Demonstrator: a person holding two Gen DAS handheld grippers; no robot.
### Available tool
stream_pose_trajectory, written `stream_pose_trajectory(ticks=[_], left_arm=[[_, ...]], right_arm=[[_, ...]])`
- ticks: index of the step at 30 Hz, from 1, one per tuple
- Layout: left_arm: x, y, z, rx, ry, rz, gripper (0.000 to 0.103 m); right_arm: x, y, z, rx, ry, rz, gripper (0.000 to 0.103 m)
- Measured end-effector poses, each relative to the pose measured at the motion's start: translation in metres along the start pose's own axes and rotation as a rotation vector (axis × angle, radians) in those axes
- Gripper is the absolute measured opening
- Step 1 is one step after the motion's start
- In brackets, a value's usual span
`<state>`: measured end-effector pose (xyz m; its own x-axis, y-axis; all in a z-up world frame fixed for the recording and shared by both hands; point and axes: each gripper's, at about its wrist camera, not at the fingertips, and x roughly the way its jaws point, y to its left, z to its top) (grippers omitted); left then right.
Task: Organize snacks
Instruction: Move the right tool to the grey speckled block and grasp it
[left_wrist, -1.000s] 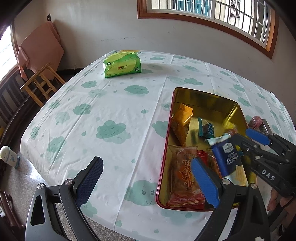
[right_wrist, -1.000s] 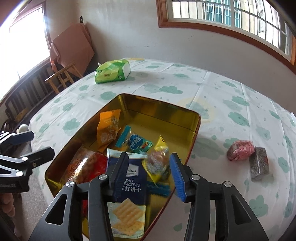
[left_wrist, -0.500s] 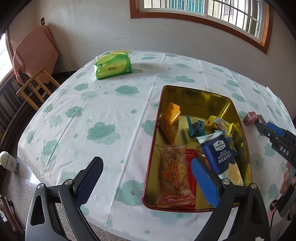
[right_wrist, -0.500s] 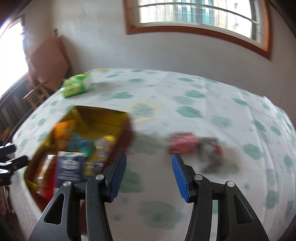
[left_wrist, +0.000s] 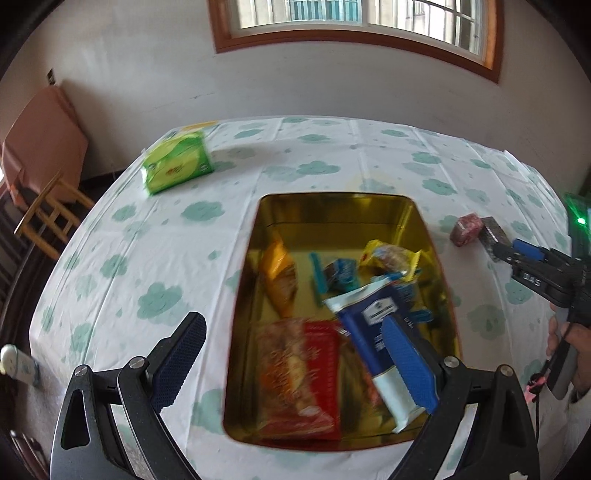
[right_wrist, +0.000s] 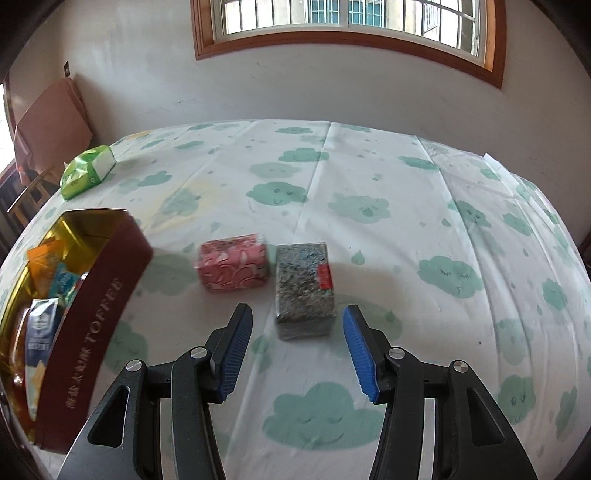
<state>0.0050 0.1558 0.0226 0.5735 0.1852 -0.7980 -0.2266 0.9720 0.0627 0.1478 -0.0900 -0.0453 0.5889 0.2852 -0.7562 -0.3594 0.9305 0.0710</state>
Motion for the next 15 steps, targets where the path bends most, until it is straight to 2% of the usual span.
stream_pose_trajectory(ticks=[7, 15], left_arm=[[0.011, -0.036, 0.021, 0.096, -0.009, -0.049, 0.095], [0.035, -0.075, 0.046, 0.171, 0.003, -0.103, 0.095]], right_arm=[[0.023, 0.0, 0.007, -0.015, 0.021, 0.002, 0.052], [0.027, -0.003, 0.006, -0.022, 0.016, 0.016, 0.037]])
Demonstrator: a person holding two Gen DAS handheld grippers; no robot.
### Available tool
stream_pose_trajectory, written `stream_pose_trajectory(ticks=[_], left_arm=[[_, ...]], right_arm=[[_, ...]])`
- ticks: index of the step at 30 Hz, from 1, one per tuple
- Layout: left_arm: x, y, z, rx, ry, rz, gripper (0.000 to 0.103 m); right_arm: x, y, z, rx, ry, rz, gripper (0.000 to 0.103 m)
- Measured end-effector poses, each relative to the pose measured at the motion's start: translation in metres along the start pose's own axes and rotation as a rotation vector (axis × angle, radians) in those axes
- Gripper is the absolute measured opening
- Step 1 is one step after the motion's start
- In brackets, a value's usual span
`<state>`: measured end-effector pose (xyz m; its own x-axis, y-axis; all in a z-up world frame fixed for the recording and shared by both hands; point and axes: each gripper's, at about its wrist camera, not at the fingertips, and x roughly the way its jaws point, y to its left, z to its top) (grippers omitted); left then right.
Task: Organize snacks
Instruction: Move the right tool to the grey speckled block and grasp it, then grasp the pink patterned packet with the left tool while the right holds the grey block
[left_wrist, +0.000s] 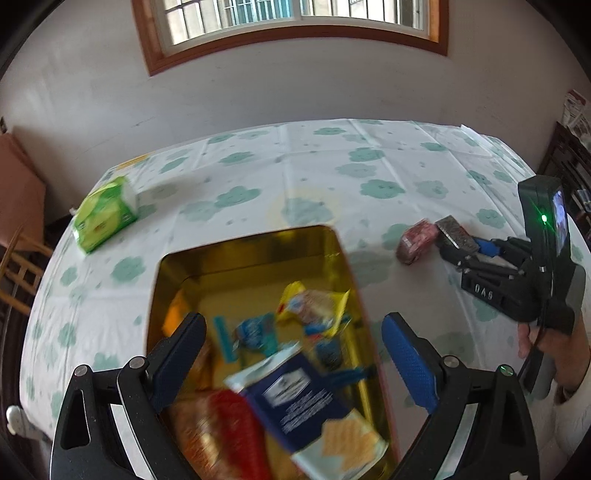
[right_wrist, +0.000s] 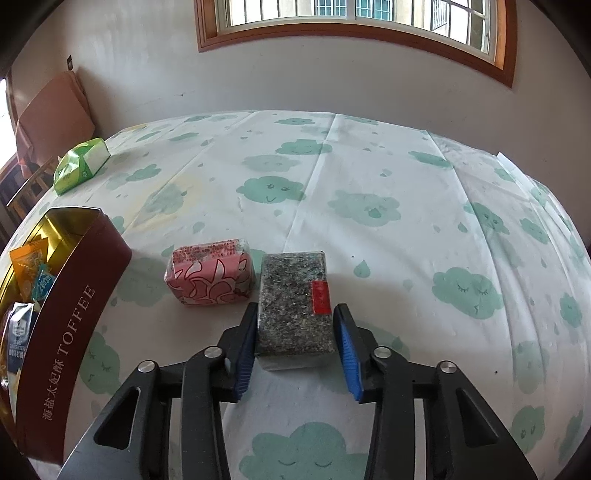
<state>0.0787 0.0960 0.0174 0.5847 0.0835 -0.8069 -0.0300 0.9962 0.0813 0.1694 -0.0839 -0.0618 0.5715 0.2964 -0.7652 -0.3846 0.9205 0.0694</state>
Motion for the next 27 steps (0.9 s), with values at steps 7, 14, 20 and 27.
stream_pose_trajectory(ticks=[7, 14, 20, 27], left_arm=[[0.024, -0.035, 0.023, 0.081, 0.02, -0.043, 0.095], [0.041, -0.067, 0.037, 0.172, 0.028, -0.085, 0.095], [0.058, -0.083, 0.049, 0.223, 0.051, -0.119, 0.094], [0.08, -0.095, 0.057, 0.249, 0.105, -0.142, 0.083]], right_arm=[[-0.01, -0.023, -0.011, 0.037, 0.001, -0.02, 0.036], [-0.031, -0.076, -0.035, 0.121, 0.004, -0.105, 0.036], [-0.042, -0.101, -0.046, 0.172, -0.004, -0.131, 0.036], [-0.041, -0.101, -0.045, 0.167, -0.002, -0.135, 0.038]])
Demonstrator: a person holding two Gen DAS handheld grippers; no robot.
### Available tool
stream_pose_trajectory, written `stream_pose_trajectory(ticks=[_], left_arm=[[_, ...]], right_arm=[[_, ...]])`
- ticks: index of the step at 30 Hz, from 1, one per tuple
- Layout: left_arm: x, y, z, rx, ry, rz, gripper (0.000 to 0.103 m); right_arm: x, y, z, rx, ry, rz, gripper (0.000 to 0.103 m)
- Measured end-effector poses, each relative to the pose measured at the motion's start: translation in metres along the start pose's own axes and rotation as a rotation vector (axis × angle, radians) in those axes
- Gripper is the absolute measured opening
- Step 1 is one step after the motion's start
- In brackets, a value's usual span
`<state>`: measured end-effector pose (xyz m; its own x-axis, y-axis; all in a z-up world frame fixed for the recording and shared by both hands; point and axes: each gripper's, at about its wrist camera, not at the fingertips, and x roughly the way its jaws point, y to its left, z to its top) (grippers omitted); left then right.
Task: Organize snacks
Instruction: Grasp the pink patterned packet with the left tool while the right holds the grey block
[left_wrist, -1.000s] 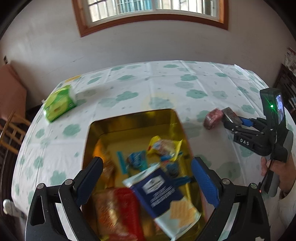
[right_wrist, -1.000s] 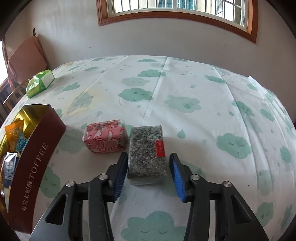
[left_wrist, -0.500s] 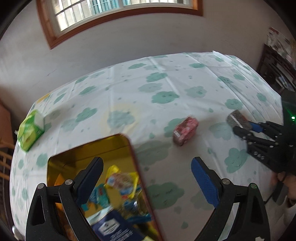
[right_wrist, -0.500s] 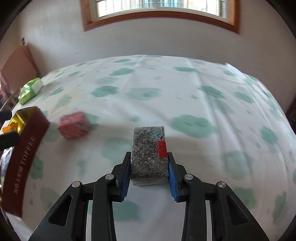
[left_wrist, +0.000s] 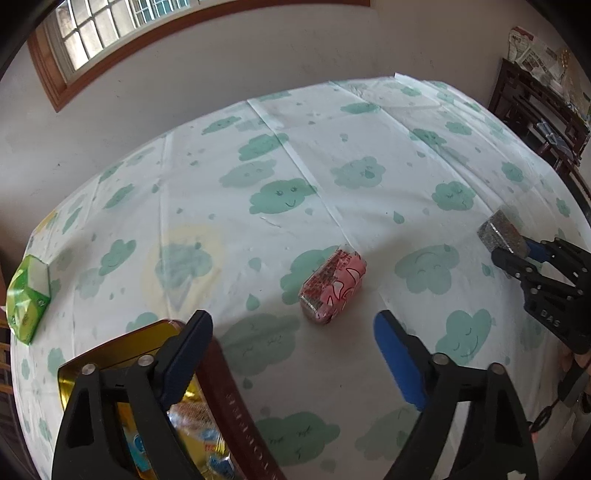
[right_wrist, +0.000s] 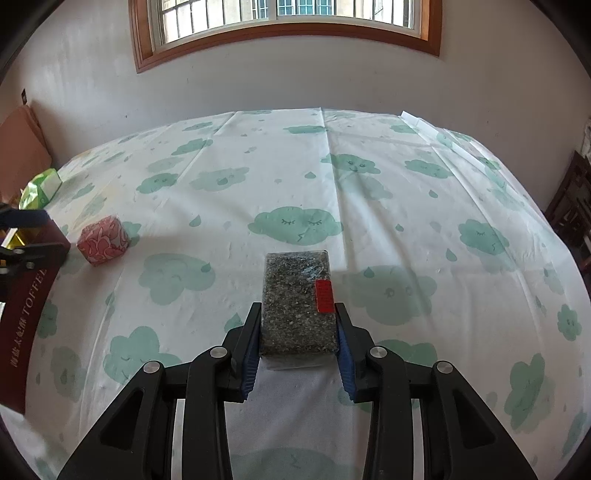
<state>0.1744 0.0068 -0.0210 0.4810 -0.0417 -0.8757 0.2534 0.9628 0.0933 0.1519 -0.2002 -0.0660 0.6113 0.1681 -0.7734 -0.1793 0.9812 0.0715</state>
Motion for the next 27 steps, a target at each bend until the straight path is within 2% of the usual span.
stream_pose_trajectory(ticks=[2, 5, 10, 13, 15, 16, 18, 27], left_arm=[[0.009, -0.002, 0.005, 0.008, 0.02, -0.006, 0.082], [0.021, -0.005, 0.013, 0.013, 0.051, -0.025, 0.075], [0.039, -0.006, 0.023, -0.001, 0.093, -0.047, 0.072], [0.044, -0.006, 0.024, -0.017, 0.11, -0.081, 0.052], [0.045, -0.007, 0.023, -0.035, 0.124, -0.126, 0.031], [0.045, -0.007, 0.023, -0.039, 0.127, -0.119, 0.031], [0.042, -0.008, 0.02, -0.043, 0.121, -0.12, 0.022], [0.029, -0.008, 0.002, -0.096, 0.141, -0.127, 0.02]], right_arm=[[-0.001, -0.002, 0.0, 0.008, -0.001, 0.009, 0.037], [-0.001, -0.002, 0.0, 0.009, -0.002, 0.011, 0.037], [-0.001, -0.003, -0.001, 0.012, -0.002, 0.015, 0.037], [-0.001, -0.003, -0.001, 0.011, -0.002, 0.013, 0.037], [-0.001, -0.003, -0.001, 0.011, -0.002, 0.014, 0.037], [-0.001, -0.003, -0.001, 0.011, -0.002, 0.014, 0.037], [-0.001, -0.003, 0.0, 0.011, -0.002, 0.014, 0.037], [0.0, 0.0, 0.0, -0.006, 0.002, -0.007, 0.037]])
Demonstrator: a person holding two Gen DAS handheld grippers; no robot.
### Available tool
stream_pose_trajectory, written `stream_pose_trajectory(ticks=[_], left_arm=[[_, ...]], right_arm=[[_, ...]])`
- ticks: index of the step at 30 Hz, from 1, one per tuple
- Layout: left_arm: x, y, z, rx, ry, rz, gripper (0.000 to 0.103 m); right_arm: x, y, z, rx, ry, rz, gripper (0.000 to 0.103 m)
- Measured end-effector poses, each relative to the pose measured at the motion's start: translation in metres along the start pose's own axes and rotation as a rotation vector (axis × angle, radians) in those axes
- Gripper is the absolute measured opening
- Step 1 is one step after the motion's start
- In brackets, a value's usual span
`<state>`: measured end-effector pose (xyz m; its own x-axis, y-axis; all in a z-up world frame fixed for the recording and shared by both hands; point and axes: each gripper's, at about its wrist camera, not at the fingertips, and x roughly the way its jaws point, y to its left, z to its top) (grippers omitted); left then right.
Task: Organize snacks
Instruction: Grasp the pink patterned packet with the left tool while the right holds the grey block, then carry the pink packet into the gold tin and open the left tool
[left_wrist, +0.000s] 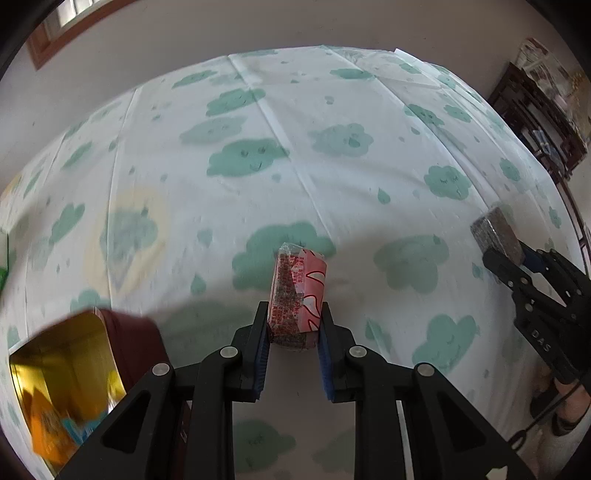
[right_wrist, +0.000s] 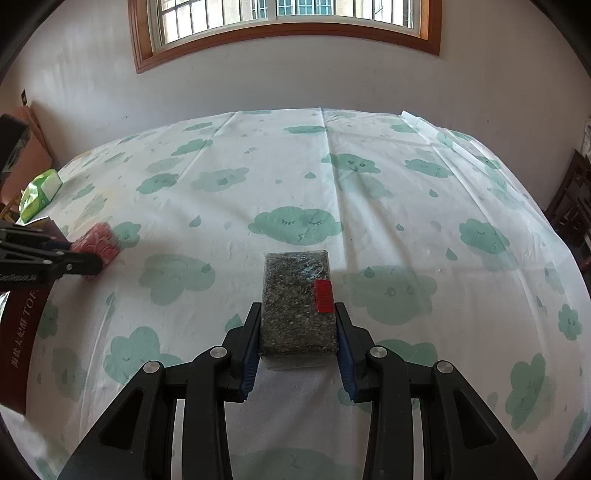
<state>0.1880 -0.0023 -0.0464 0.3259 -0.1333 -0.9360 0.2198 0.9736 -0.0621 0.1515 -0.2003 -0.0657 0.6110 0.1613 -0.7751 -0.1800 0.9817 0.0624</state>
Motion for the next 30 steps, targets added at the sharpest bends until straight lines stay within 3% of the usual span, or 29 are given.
stream_pose_trajectory(ticks=[17, 30], left_arm=[[-0.02, -0.033, -0.062, -0.075, 0.048, -0.039, 0.02], [-0.016, -0.039, -0.059, -0.087, 0.052, -0.013, 0.021]], right_arm=[[0.001, 0.002, 0.0, -0.011, 0.002, -0.012, 0.038], [0.001, 0.002, 0.0, -0.012, 0.002, -0.012, 0.038]])
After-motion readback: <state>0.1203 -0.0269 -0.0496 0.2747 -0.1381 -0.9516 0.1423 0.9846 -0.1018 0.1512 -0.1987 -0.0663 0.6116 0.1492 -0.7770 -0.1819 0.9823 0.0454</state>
